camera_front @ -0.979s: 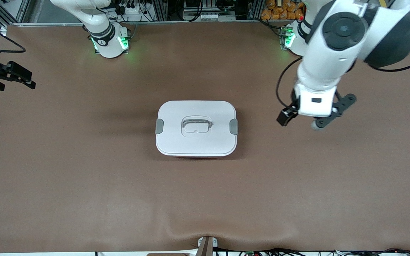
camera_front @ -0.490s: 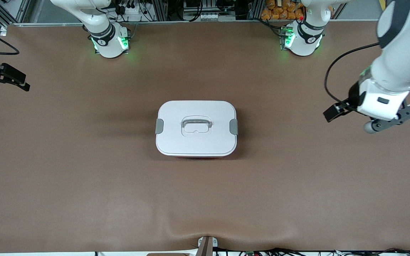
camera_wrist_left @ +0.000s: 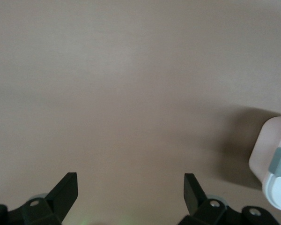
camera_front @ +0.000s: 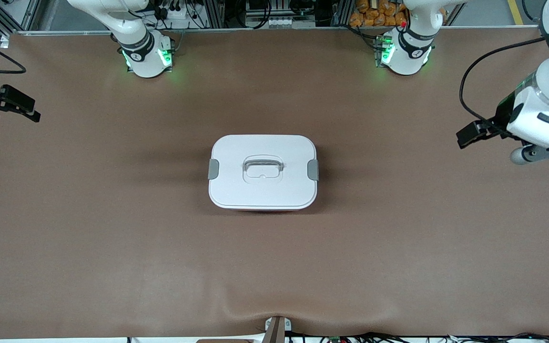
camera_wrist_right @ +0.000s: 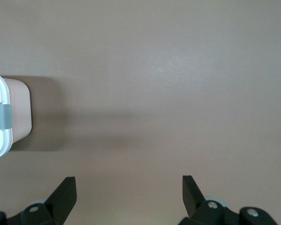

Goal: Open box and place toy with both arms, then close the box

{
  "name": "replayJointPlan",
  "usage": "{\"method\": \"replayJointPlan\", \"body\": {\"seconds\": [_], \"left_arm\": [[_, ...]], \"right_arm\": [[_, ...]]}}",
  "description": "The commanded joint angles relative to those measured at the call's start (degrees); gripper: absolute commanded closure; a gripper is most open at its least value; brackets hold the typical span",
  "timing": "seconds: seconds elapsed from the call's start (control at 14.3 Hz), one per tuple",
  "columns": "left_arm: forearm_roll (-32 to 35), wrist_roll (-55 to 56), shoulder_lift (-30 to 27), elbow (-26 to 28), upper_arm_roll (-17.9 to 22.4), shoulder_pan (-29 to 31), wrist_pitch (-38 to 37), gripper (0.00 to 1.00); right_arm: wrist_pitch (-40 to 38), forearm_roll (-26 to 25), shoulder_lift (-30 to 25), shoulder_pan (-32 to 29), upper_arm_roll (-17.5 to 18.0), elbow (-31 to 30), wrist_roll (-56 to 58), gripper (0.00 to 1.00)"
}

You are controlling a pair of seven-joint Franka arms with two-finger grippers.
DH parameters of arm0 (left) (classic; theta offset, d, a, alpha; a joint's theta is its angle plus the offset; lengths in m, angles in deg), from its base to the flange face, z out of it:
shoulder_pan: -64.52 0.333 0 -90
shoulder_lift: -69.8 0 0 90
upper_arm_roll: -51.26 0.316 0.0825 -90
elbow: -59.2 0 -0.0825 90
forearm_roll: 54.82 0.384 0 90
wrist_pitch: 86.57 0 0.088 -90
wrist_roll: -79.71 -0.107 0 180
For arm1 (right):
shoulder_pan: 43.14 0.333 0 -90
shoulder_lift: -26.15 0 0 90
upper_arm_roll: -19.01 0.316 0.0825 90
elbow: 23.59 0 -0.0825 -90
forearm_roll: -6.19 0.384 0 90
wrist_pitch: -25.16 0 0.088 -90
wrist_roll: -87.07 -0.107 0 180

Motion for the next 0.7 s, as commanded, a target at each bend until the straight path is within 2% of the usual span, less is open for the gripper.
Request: {"method": "replayJointPlan", "body": {"seconds": [0.0,0.14,0.21,0.63], "left_arm": [[-1.0,-3.9,-6.2,5.7,7.8,-6.2,-0.1,0.00],[-1.2,-6.6,-8.5,8.3,13.7,-11.2,-0.1,0.00],[-2.1,-7.5,-9.9,9.8,14.9,-11.7,-0.1,0.00],[-3.8,-9.2,-16.0,14.8,16.1,-13.3,0.1,0.00]], "right_arm": [[-1.2,0.0,0.7,-0.1,0.4,2.0,0.0,0.00],[-1.3,0.0,0.7,-0.2,0.4,2.4,-0.2,0.00],[-1.3,-0.1,0.7,-0.5,0.4,2.5,-0.5,0.00],[-1.1,-0.7,0.8,-0.7,0.2,4.6,-0.3,0.00]]}}
